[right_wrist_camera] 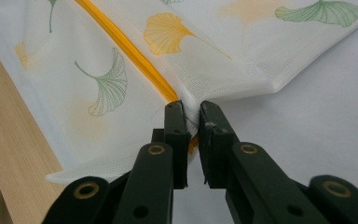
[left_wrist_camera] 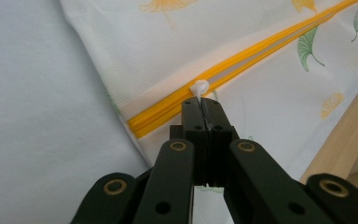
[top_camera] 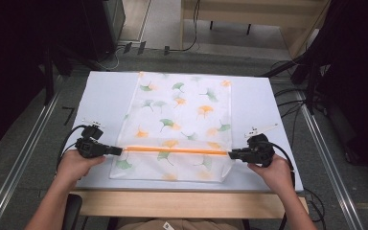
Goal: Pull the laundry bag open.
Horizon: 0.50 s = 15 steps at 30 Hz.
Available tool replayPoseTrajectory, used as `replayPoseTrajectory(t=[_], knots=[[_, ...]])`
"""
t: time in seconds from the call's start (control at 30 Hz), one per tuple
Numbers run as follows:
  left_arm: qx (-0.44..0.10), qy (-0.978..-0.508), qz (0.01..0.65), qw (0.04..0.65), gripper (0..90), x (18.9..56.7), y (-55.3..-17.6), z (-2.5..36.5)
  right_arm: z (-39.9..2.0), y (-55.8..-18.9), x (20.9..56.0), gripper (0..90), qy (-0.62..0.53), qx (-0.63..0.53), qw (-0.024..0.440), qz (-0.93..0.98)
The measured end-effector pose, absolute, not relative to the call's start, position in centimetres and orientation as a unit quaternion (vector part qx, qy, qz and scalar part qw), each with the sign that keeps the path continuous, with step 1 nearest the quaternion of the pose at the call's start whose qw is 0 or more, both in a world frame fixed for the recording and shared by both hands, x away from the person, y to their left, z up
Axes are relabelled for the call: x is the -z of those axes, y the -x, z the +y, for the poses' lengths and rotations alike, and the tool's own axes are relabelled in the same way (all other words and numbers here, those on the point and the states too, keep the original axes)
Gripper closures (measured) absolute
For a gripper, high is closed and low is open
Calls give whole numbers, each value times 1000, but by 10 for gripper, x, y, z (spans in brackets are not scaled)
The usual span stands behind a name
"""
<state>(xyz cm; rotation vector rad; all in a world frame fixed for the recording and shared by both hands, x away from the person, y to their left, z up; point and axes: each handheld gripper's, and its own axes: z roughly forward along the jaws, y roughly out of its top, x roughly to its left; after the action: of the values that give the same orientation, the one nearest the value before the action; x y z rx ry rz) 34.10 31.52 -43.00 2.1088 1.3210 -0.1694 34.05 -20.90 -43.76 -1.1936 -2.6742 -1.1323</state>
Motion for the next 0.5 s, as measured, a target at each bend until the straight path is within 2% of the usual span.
replayPoseTrajectory(t=[0.23,0.5], knots=[[45,-794,529,296,900,432,-337,335,-211,-342,440,843,385,358,1,-851],[49,-789,527,311,900,429,-333,338,-212,-344,442,839,390,350,-3,-852]])
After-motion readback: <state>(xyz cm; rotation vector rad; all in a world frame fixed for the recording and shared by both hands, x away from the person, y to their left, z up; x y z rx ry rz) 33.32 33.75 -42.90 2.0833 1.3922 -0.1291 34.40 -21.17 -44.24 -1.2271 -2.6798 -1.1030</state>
